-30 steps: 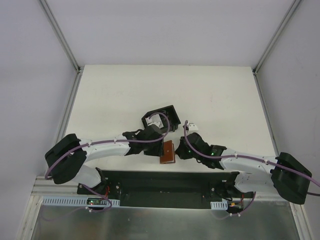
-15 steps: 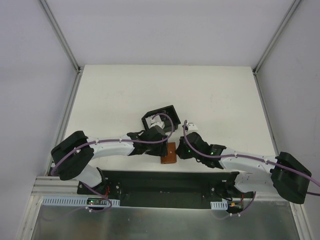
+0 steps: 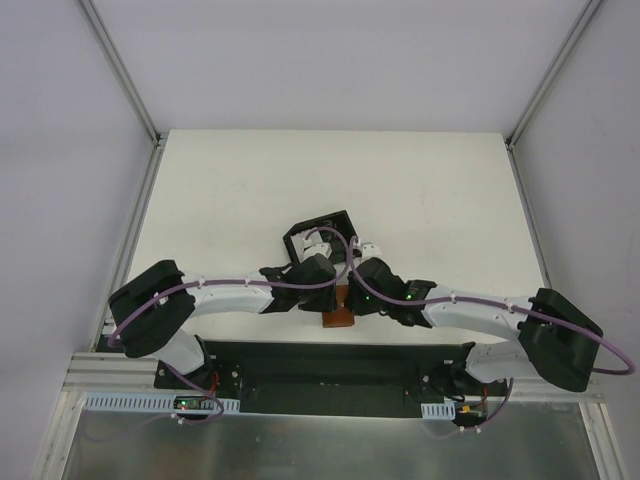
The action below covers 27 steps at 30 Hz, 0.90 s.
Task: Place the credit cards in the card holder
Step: Close the card holder at the center of the board.
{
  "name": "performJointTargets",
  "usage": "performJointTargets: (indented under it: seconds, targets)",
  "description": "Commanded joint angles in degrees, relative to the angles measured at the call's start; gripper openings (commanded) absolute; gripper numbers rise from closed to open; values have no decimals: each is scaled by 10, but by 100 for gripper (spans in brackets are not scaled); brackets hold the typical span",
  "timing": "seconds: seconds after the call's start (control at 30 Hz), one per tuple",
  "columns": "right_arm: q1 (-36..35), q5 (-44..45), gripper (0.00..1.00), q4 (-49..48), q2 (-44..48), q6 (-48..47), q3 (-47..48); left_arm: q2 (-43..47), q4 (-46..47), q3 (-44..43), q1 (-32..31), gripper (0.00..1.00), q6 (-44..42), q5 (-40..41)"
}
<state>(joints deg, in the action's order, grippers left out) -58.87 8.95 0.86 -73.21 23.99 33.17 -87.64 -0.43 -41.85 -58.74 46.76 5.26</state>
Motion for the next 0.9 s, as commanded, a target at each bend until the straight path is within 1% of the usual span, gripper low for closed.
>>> performJointTargets:
  seconds: [0.0, 0.13, 0.2, 0.27, 0.33, 0.47, 0.67, 0.73, 0.77, 0.8, 0.87]
  targets:
    - [-1, -43, 15, -26, -38, 12, 29, -8, -24, 19, -12, 45, 25, 22]
    - [12, -80, 17, -45, -69, 27, 30, 0, -22, 27, -12, 45, 30, 30]
    - [16, -83, 23, -52, -62, 29, 24, 6, -21, 32, -12, 46, 32, 35]
    - [20, -82, 27, -53, -41, 28, 18, 11, -21, 38, -12, 46, 37, 41]
    - [25, -83, 34, -53, -15, 25, 10, 15, -19, 43, -12, 47, 39, 43]
    - [45, -118, 37, -52, 39, 20, -12, 21, -18, 47, -12, 47, 39, 43]
    - [64, -122, 36, -44, 121, 19, -53, 36, -19, 45, -12, 48, 29, 54]
    - [68, -99, 33, -31, 151, 20, -67, 45, -19, 48, -12, 50, 28, 60]
    - [73, -93, 30, -31, 162, 20, -76, 48, -19, 48, -12, 52, 25, 63]
    - [80, -97, 28, -31, 168, 18, -81, 48, -19, 46, -12, 54, 18, 65]
    - [98, -114, 21, -31, 170, 9, -86, 48, -18, 42, -12, 56, 4, 63]
